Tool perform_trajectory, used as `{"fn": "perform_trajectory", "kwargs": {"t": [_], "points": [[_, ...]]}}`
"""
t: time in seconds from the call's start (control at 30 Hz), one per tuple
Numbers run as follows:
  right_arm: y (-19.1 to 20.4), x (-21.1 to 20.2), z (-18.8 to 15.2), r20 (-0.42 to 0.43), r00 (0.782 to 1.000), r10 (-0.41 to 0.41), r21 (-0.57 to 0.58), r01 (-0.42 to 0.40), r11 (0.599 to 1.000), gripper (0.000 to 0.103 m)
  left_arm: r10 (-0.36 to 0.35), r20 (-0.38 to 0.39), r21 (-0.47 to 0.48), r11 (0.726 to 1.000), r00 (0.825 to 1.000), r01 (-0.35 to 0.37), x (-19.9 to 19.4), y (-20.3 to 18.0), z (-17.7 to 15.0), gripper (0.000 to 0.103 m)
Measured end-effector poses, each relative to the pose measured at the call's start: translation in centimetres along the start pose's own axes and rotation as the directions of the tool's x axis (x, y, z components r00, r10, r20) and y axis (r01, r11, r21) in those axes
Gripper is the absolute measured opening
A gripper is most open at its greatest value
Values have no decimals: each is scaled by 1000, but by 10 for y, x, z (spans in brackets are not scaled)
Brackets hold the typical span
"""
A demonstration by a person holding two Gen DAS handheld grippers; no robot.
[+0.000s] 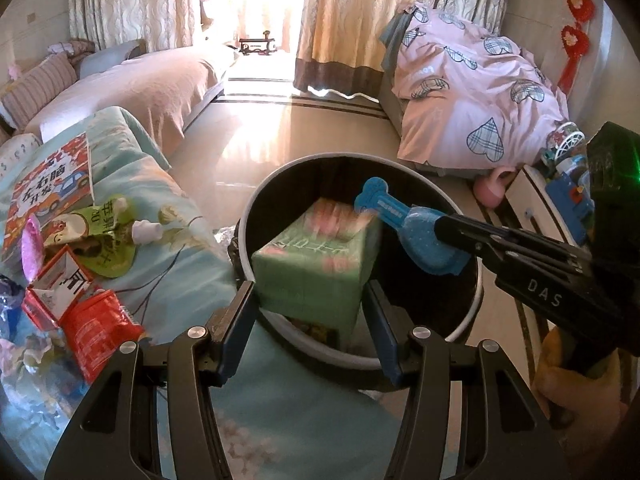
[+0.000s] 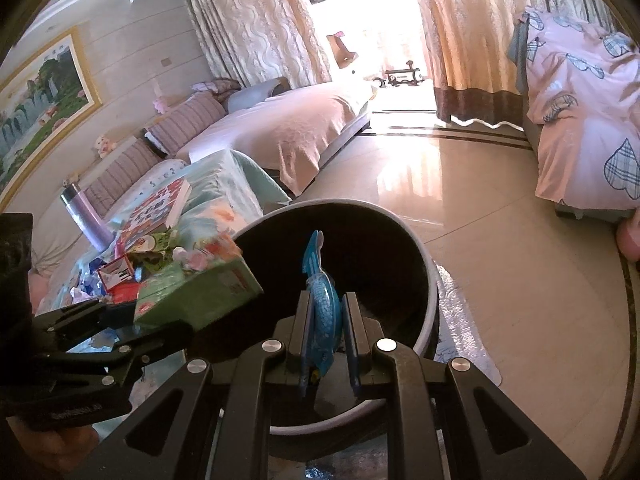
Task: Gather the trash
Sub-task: 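Carry the carton and blue brush over the bin and release both, then move both open tools back over the remaining trash on the table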
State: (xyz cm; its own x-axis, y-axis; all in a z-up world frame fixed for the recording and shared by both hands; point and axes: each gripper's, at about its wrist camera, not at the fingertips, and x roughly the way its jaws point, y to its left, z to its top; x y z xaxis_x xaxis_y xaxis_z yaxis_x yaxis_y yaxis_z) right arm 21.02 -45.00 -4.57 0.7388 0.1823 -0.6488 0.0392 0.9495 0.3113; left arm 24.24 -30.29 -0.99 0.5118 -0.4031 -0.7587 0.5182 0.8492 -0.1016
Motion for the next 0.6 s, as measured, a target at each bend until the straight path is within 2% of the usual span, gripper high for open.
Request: {"fn": "perform_trajectory", "kwargs": {"t": [0.07, 0.13, 0.17, 0.23, 0.27, 0.3, 0.37, 0.5, 0.6], "points": [[1, 0, -1, 0, 1000, -1, -3, 1, 1000, 15, -6, 0, 2, 1000, 1000, 6, 0, -1, -1, 55], [1, 0, 0, 0, 1000, 5, -2, -5, 1000, 17, -5, -7, -2, 1000, 1000, 5, -1, 0, -2, 62], [0, 0, 0, 1, 1000, 5, 2, -5, 1000, 20, -1, -6, -8, 1000, 1000, 1, -3, 1, -4, 69], [0, -2, -2, 1, 1000, 13, 12, -13, 1000, 25, -3, 4, -19, 1000, 1000, 4, -9, 4, -9, 71], [0, -4, -3, 7, 1000, 19, 19, -19, 1000, 33, -9, 9, -25, 1000, 1000, 9, -13, 6, -12, 72], [1, -8, -4, 15, 1000, 28, 24, -28, 999, 47, -12, 13, -32, 999, 1000, 13, -17, 7, -16, 74], [6, -15, -7, 32, 999, 42, 25, -43, 999, 62, -15, 24, -49, 999, 1000, 16, -27, 13, -27, 75], [20, -27, -15, 56, 996, 71, 23, -73, 997, 82, -7, 29, -79, 997, 1000, 10, -46, 26, -52, 76], [38, -34, -26, 63, 993, 101, 19, -102, 995, 87, 2, 35, -121, 993, 999, 2, -61, 43, -74, 76]]}}
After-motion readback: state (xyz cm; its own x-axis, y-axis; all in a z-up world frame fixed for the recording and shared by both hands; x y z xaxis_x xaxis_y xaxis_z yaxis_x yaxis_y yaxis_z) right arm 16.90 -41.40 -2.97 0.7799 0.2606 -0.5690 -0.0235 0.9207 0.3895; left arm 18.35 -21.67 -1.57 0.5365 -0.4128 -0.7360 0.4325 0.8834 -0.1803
